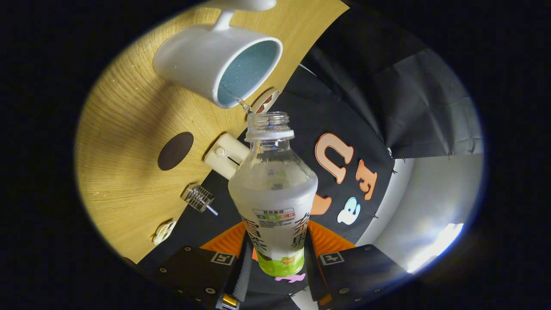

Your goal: Take the bottle from table, then pour the juice into the cup, finally place the bottle on the coaster

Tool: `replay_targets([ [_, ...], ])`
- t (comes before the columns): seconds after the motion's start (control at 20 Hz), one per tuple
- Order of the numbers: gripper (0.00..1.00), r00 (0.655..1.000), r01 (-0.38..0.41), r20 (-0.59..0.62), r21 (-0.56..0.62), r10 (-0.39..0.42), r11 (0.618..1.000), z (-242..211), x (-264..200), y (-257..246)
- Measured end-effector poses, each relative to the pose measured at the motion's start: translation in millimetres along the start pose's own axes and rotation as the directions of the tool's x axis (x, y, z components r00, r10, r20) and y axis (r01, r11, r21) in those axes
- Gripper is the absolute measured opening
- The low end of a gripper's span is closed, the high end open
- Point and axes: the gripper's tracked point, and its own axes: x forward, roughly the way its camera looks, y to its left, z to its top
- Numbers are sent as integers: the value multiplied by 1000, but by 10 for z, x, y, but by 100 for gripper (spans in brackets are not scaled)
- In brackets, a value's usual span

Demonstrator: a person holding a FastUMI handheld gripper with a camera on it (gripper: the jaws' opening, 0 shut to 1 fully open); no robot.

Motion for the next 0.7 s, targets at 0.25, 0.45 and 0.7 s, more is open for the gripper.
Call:
replay_targets([
  [0.25, 56, 1000, 7, 20, -20, -6, 1000, 81, -85, 0],
  [0.45, 56, 999, 0, 40, -11, 0, 1000, 163, -117, 21],
  [0.7, 56, 997, -73, 24, 101, 70, 992, 235, -111, 84],
])
